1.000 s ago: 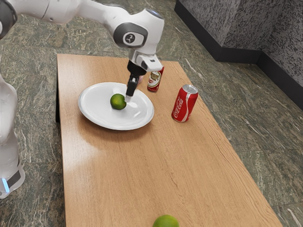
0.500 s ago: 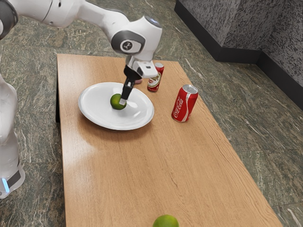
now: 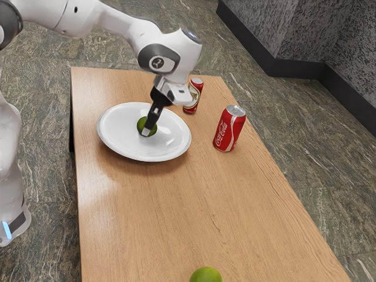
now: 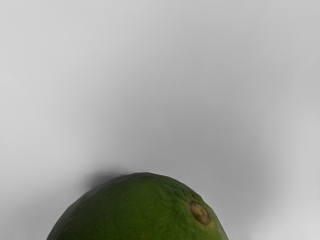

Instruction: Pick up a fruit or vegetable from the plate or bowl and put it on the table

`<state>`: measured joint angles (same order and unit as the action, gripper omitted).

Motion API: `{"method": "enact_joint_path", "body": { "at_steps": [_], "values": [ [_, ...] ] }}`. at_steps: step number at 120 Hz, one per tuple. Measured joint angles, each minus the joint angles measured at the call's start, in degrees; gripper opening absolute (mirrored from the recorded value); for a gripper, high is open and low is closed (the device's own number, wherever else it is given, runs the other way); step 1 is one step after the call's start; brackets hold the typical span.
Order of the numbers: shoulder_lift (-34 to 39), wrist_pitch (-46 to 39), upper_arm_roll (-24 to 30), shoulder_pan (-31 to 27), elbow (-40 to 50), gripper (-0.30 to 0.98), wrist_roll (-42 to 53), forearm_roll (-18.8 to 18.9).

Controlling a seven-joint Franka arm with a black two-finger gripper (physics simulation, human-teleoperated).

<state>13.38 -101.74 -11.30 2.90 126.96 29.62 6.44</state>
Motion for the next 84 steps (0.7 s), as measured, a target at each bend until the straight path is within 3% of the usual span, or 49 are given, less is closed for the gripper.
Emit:
{"method": "enact_joint_path", "body": {
  "at_steps": [36, 67, 84],
  "values": [
    [-0.5, -0.6, -0.1, 0.0, 0.5, 0.66, -0.1, 0.0],
    [-1.8, -0.8, -0.4, -0.1, 0.5, 0.38, -0.7, 0.0],
    [-1.7, -0.6, -0.4, -0.1, 0.2, 0.35, -2.2, 0.3]
  ]
}}
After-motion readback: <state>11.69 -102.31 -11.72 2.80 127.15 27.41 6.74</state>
